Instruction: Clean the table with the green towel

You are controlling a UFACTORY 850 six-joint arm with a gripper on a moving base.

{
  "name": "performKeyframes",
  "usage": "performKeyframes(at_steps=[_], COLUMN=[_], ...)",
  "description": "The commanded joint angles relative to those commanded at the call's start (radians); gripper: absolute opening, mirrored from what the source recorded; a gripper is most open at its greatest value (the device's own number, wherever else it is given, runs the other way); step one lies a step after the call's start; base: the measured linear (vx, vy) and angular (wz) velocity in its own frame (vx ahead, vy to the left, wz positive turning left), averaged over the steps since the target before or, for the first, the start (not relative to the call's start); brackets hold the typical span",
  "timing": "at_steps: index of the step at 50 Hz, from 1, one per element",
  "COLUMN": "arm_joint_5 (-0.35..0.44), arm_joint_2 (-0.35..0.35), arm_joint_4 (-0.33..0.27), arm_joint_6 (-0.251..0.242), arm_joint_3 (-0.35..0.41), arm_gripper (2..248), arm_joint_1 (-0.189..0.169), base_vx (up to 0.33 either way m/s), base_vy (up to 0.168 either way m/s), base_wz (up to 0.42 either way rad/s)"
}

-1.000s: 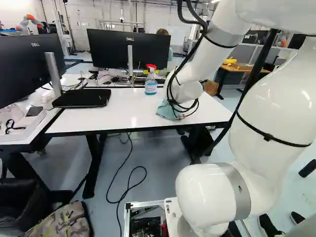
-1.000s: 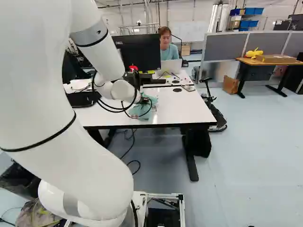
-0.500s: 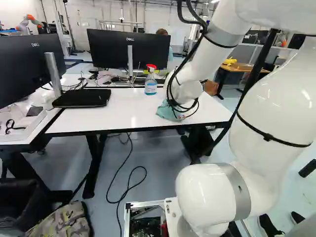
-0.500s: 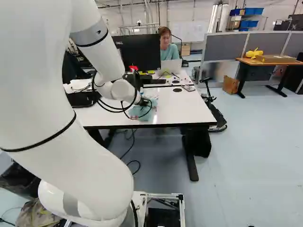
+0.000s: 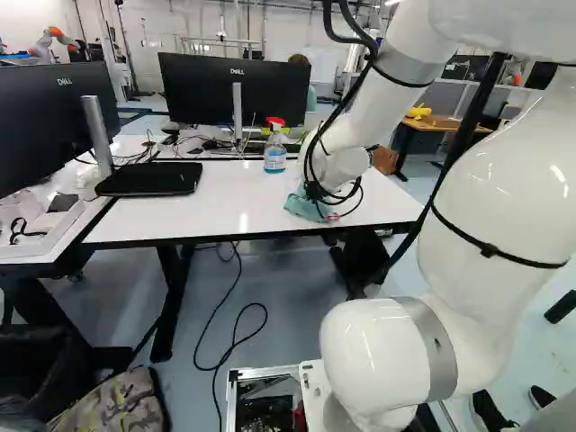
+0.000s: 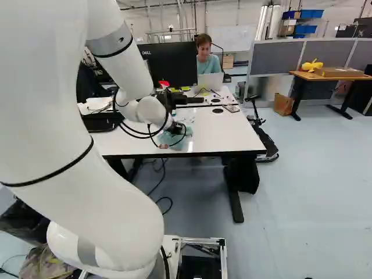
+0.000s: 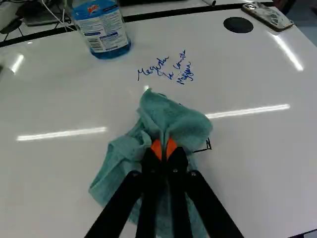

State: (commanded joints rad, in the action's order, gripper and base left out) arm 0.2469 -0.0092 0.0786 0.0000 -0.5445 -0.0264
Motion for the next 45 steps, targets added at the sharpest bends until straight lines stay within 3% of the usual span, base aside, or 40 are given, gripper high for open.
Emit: performKeyframes(at_steps=[22,45], arm_joint_5=[0.0,0.0], arm_joint_2=[0.063,0.055], arm_joint_4=[0.0,0.0], arm_joint_6=[0.0,0.0], arm_joint_3=[0.063,0.056], arm_gripper=[31,31], arm_joint_1=[-0.014,-0.094], base_vx=[0.0,0.0], base_vy=[0.0,0.0], base_wz=[0.0,0.0])
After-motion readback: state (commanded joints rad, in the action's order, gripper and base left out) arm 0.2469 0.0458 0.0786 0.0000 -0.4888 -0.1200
